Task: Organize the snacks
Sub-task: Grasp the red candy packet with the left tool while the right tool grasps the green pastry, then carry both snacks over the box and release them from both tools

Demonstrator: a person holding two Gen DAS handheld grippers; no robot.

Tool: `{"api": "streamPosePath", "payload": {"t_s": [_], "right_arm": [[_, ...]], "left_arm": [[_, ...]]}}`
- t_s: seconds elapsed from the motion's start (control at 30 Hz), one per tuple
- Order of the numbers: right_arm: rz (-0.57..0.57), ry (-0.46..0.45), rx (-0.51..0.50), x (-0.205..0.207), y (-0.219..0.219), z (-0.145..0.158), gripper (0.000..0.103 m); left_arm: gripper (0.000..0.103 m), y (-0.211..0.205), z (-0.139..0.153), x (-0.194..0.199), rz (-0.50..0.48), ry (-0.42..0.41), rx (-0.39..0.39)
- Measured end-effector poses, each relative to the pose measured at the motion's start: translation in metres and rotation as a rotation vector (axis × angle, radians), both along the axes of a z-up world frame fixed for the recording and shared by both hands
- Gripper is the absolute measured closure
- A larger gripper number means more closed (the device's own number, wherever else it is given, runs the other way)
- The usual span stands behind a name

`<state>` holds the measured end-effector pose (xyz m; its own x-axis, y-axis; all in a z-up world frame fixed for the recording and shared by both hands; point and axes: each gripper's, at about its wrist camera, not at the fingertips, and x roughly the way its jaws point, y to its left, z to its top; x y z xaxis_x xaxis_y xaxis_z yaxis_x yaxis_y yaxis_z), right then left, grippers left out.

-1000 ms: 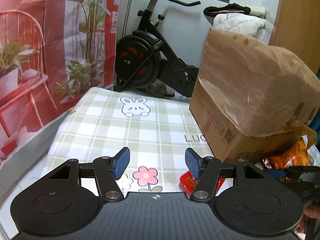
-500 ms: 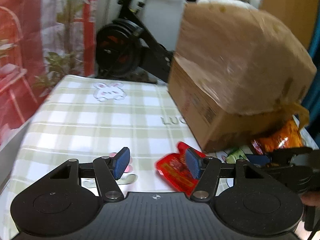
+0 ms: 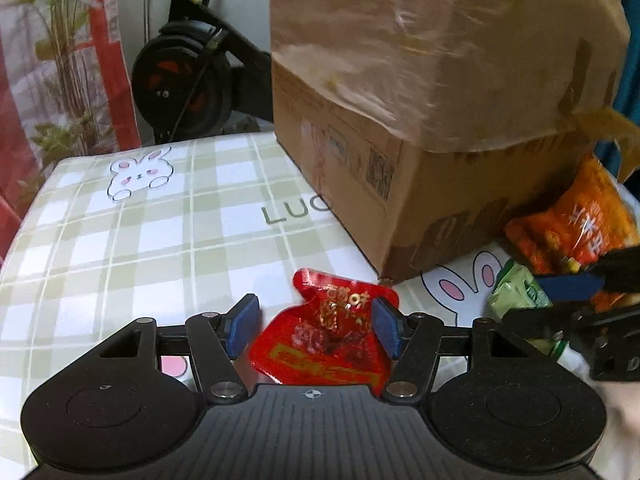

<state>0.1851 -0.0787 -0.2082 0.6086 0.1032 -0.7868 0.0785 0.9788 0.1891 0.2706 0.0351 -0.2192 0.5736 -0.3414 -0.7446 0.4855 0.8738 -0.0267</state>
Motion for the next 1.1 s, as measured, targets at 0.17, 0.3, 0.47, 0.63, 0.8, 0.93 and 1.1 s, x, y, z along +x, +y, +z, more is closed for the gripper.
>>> {"api": "streamPosePath", "payload": {"t_s": [0.17, 0.3, 0.47, 0.63, 0.8, 0.93, 1.1], "right_arm": [[0.0, -0.006, 0.011, -0.001, -0.002, 0.001, 0.069], [-0.005, -0.01, 0.02, -0.004, -0.005, 0.003, 0.069], [-0.009, -0.021, 0.031, -0.008, -0.007, 0.008, 0.069], [-0.006, -0.04, 0.039, -0.014, -0.009, 0.016, 0.069], [-0.009, -0.067, 0.045, -0.023, -0.013, 0.026, 0.069], [-0.018, -0.09, 0.05, -0.033, -0.016, 0.036, 0.069], [-0.028, -0.132, 0.053, -0.046, -0.022, 0.051, 0.069]], "left_arm": [[0.036, -0.002, 0.0, -0.005, 0.001, -0.003, 0.015], [0.056, 0.002, 0.004, -0.013, 0.02, -0.007, 0.007], [0.077, 0.001, 0.012, -0.033, 0.026, -0.067, 0.009], [0.089, 0.001, 0.024, -0.049, 0.042, -0.089, -0.026], [0.09, 0.0, 0.029, -0.061, 0.068, -0.106, -0.029], [0.09, 0.0, 0.037, -0.07, 0.085, -0.119, -0.03], [0.09, 0.0, 0.054, -0.08, 0.107, -0.161, -0.029]]}}
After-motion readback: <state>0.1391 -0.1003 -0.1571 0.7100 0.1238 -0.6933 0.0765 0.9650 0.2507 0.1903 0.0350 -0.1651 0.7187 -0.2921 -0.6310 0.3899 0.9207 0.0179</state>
